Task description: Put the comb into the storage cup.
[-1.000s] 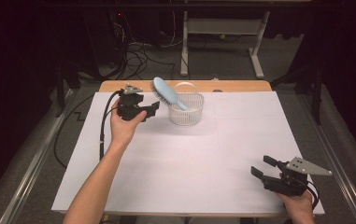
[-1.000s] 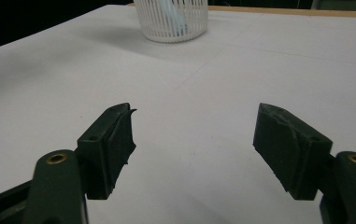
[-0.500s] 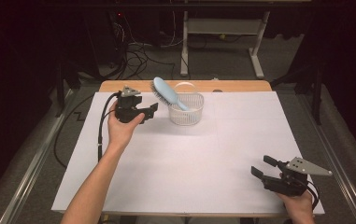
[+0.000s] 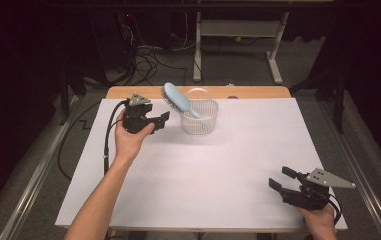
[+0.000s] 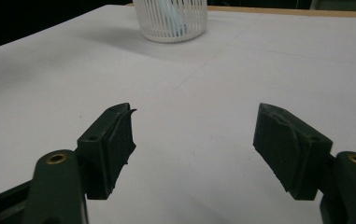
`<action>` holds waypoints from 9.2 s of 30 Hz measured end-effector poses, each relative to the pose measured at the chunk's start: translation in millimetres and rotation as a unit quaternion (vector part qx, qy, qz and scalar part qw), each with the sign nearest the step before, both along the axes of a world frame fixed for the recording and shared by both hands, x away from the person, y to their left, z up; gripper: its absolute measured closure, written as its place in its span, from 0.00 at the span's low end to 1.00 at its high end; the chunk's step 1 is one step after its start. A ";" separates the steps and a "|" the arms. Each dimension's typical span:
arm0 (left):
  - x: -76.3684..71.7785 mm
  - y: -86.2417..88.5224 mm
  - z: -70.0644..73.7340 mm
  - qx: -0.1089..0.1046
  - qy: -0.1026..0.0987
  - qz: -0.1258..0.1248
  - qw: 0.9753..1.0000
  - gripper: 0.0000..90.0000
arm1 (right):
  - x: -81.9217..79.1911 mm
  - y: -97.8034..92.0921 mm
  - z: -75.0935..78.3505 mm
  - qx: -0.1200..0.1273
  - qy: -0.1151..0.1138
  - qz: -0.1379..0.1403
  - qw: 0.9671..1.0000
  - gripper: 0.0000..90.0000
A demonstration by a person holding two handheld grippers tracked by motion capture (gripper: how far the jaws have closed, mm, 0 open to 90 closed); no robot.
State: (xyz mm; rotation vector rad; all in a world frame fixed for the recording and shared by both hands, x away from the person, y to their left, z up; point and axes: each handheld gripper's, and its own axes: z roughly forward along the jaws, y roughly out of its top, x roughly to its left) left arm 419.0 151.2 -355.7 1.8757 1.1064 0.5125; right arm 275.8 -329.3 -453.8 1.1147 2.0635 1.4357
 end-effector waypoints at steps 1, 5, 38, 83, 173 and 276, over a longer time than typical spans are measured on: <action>-0.5 -0.2 0.1 0.001 0.000 -0.001 1.000 0.34 | 0.0 0.0 0.0 0.000 0.000 0.000 1.000 0.32; -2.9 -1.3 0.8 0.005 -0.002 -0.002 1.000 0.34 | -0.2 0.0 0.1 0.000 -0.001 0.000 1.000 0.32; -19.5 0.6 -3.0 0.008 -0.014 -0.011 1.000 0.34 | -0.4 0.2 0.2 0.000 -0.001 0.000 1.000 0.33; -37.5 18.0 -10.2 -0.002 -0.016 -0.006 1.000 0.34 | -0.1 0.2 0.0 -0.001 0.000 -0.002 1.000 0.33; -83.6 46.9 -28.5 -0.026 -0.023 0.005 0.999 0.34 | 0.2 1.5 -0.2 -0.001 0.001 -0.004 1.000 0.32; -125.2 67.8 -61.9 -0.026 -0.014 0.026 0.999 0.34 | 0.2 2.0 -0.3 -0.003 0.002 -0.005 1.000 0.33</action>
